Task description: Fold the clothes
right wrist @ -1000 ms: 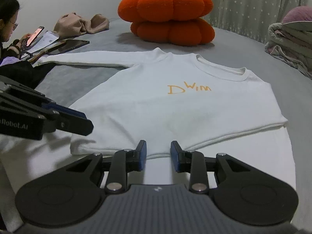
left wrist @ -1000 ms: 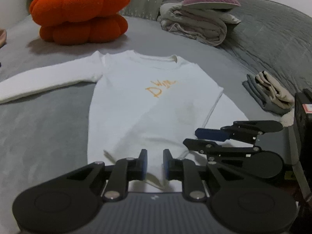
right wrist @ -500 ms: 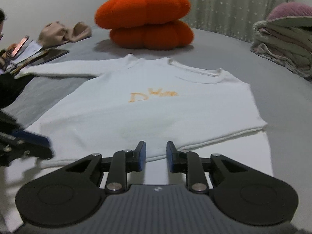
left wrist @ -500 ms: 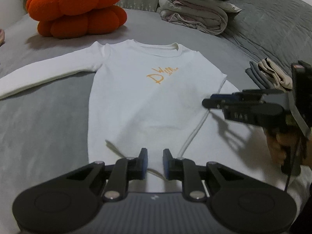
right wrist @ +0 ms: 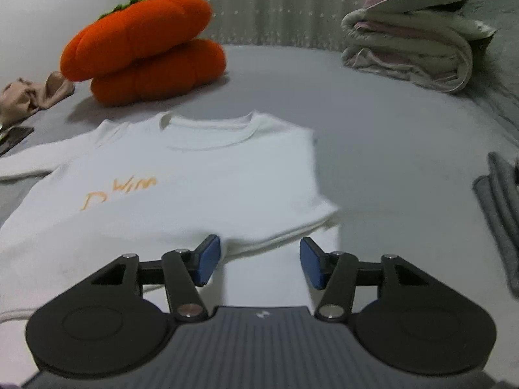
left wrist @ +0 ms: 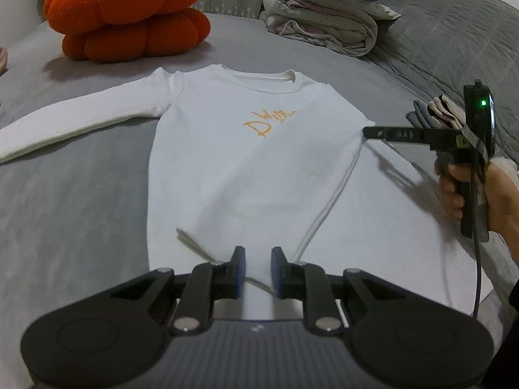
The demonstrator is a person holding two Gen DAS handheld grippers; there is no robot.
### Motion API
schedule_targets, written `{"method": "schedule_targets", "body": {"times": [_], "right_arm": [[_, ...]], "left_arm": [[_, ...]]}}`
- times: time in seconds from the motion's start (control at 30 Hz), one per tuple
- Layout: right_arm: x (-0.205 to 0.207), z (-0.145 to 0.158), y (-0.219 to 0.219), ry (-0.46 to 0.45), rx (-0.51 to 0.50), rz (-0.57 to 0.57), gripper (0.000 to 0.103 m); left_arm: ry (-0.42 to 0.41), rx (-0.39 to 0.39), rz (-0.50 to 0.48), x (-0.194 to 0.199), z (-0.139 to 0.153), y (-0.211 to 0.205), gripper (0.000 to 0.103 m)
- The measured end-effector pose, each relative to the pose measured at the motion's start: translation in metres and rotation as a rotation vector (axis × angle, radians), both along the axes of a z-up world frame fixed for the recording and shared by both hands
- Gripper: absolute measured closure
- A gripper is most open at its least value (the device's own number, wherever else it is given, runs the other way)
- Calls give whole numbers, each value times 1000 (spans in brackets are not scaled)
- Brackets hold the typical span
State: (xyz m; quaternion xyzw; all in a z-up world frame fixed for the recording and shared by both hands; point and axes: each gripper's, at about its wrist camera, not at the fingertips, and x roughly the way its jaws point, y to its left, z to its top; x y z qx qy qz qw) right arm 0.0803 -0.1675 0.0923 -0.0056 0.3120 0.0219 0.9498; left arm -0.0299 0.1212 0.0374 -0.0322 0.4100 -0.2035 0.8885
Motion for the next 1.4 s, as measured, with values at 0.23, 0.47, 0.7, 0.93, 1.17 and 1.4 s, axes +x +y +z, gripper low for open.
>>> {"method": "schedule_targets", "body": {"times": [0.23, 0.47, 0.7, 0.93, 1.17, 1.4], "right_arm": [[11, 8, -23, -49, 20, -48, 94], [39, -9, -62, 44, 139, -31, 69], [31, -3, -69, 21, 229, -2, 92], [35, -3, -76, 76, 301, -163, 92], [40, -6, -69, 68, 218, -152, 84], [38, 17, -53, -52, 125, -90, 81]], "left_arm": [[2, -15, -23, 0, 5, 0, 78], [6, -19, -23, 5, 3, 1, 78], [16, -28, -22, 7, 5, 1, 78], [21, -33, -16, 8, 3, 4, 78], [27, -36, -12, 8, 4, 4, 77], [25, -33, -15, 10, 4, 3, 72]]}}
